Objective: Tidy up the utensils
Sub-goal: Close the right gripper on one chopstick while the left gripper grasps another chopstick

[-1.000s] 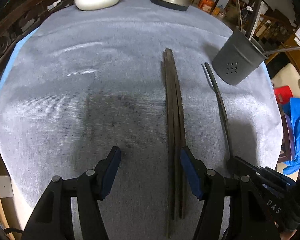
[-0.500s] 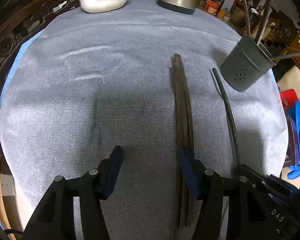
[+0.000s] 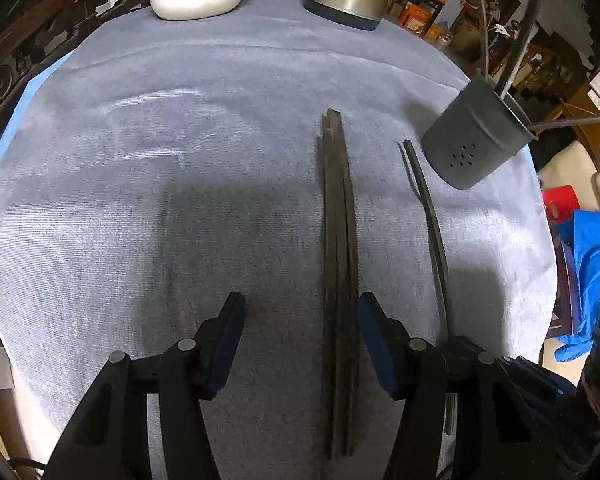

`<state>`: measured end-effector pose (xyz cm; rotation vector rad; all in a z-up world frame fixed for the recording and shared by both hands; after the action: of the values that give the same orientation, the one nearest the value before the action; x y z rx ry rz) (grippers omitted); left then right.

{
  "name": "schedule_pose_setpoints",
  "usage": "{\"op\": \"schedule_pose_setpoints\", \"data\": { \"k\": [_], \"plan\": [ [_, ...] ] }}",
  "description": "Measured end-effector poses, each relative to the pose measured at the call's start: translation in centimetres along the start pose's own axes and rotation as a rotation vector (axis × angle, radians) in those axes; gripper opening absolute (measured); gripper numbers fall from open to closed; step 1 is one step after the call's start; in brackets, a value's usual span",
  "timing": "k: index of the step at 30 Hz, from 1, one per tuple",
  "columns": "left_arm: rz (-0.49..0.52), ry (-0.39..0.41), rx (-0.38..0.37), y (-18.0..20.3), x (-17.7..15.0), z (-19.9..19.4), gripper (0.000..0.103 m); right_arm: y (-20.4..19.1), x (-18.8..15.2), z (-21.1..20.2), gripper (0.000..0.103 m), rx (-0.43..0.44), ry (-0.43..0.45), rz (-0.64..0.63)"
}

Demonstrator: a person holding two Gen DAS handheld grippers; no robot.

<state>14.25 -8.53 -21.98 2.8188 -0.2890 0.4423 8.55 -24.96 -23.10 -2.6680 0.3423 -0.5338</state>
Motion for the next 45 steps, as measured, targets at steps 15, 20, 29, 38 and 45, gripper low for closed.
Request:
{"op": "schedule_pose_setpoints", "data": {
  "k": [15, 20, 29, 38, 45],
  "plan": [
    [0.031, 0.002, 0.03, 0.1, -0.5, -0.3, 0.059, -0.1, -0.1, -0.1, 0.008, 0.003, 0.009, 0.001],
    [0.04, 0.008, 0.066, 0.3, -0.1, 0.3, 0.06, -0.1, -0.1, -0.1, 0.008, 0.003, 0.01, 0.0],
    [0.022, 0.015, 0.1, -1.6, -0.1, -1.0, 0.062, -0.1, -0.1, -0.1, 0.008, 0.009, 0.012, 0.002],
    [-0.047, 0.005, 0.088, -5.4, -1.0, -3.3, 0.061, -0.1, -0.1, -0.2, 0.008, 0.009, 0.013, 0.0],
    [-0.057, 0.031, 0.082, -6.6, 1.4, -4.5, 0.061, -0.2, 0.1, -0.3, 0.01, 0.02, 0.0, -0.011]
  ]
}}
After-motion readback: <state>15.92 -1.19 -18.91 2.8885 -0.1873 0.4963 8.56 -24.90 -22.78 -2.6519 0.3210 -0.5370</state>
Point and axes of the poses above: each gripper's, at about its wrist camera, not at the fingertips, and z roughly the way its jaws point, y to its right, x to its top, the point moved 8 cm from there along z, roughly the way its jaws point, and after that the axes turned 1 degree about -y, right-handed, at the moved point
